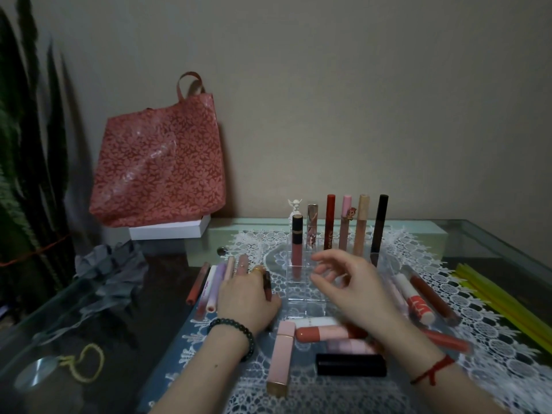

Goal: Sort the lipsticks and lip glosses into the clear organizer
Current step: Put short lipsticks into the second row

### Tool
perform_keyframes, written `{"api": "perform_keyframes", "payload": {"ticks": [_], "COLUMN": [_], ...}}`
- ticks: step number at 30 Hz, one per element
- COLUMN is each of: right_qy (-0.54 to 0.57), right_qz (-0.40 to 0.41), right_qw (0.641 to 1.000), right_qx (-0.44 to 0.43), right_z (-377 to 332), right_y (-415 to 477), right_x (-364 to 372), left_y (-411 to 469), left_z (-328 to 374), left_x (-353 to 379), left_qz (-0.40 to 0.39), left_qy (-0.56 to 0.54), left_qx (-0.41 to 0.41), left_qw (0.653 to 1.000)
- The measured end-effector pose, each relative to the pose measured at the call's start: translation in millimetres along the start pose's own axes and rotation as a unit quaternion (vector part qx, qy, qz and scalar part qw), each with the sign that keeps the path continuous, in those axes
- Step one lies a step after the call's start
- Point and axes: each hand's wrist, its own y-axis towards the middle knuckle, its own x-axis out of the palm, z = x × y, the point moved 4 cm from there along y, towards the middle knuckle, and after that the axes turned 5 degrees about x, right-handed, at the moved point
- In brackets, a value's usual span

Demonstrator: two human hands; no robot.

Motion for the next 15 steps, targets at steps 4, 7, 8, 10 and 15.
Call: {"api": "perform_keyframes", "payload": {"ticks": [4, 7, 8, 10, 15], "right_qy": [-0.033, -0.032, -0.029, -0.022, 0.008], "right_qz": [0.009, 0.017, 0.022, 0.033, 0.048], "right_qw": [0.999, 0.999, 0.999, 0.999, 0.998], "right_qx": [-0.006, -0.01, -0.014, -0.022, -0.034], "right_z": [1, 1, 1, -1, -8], "right_y": [0, 0, 0, -1, -1], "right_x": [2, 0, -1, -2, -5], "left_y": [-2, -3, -3, -2, -7], "left_z": [-4, -12, -15, -17, 1], "left_x": [-9, -24, -30, -42, -58], "left_qz": [0.023, 0.092, 0.128, 0.202, 0.293], "left_qy": [-0.07, -0.118, -0.139, -0.204, -0.523], "left_qx": [-0.026, -0.046, -0.051, -0.046, 0.023], "left_qw": [0.997, 0.988, 0.981, 0.957, 0.8]}}
